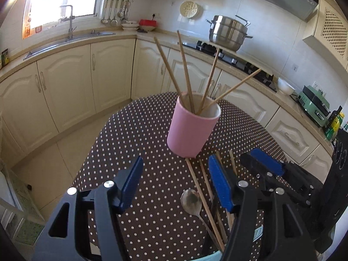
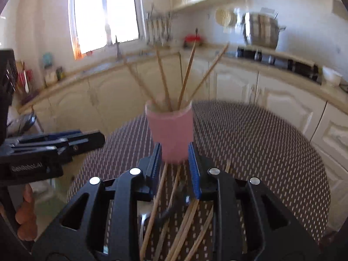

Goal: Organize utensils

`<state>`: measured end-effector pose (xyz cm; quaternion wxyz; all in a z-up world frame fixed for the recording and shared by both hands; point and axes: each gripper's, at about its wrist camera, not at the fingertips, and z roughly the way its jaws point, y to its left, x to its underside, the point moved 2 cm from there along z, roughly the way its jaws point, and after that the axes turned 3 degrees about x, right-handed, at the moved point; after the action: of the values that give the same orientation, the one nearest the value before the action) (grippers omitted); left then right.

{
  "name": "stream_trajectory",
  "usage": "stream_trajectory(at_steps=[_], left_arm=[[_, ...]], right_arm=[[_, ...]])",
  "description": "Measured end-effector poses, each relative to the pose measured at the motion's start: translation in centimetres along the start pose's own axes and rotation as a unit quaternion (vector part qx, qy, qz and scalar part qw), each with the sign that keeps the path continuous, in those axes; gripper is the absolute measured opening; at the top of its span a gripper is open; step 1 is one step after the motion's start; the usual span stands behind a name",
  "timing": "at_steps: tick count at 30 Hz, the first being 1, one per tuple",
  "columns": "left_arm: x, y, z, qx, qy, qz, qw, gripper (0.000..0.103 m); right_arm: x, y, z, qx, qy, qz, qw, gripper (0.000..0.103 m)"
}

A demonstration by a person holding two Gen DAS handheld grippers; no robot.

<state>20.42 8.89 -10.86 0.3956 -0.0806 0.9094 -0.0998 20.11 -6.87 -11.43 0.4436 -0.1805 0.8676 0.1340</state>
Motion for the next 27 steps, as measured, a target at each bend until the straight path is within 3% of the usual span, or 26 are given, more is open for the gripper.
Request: stream_trajectory(at_steps=[3,7,17,21,24,27], left_arm=[[1.2,0.6,1.0,-0.001,0.032,-0.01,0.9994,0.062],[2.6,1.9,1.7,-0.013,0.063,-0.021,0.9977,0.062],[4.1,3.3,2.5,-0.018,0.101,-0.032,0.9943,0.062],[4.5,3.0,3.2,-0.006,0.12,-0.034,0.9922,0.062],[5.0,2.8,3.9,0.002,0.137,-0.038,0.9898,0.062],[5.6,2.3,4.7,0.012,0.156,-0.041,0.9869,0.061]], right_arm=[[1.8,0.7,2.0,-0.019,0.081,-0.01,0.996,0.026],[3.7,1.7,3.9,-0.043,0.155,-0.017,0.987,0.026],[5.1,3.0,5.7,-0.032,0.202,-0.045,0.978,0.025],[5.5,3.6,6.8,-0.027,0.229,-0.059,0.971,0.013],[5.6,3.2,6.7,-0.028,0.221,-0.056,0.973,0.006],[5.2,2.3,5.8,-0.033,0.202,-0.039,0.978,0.006]])
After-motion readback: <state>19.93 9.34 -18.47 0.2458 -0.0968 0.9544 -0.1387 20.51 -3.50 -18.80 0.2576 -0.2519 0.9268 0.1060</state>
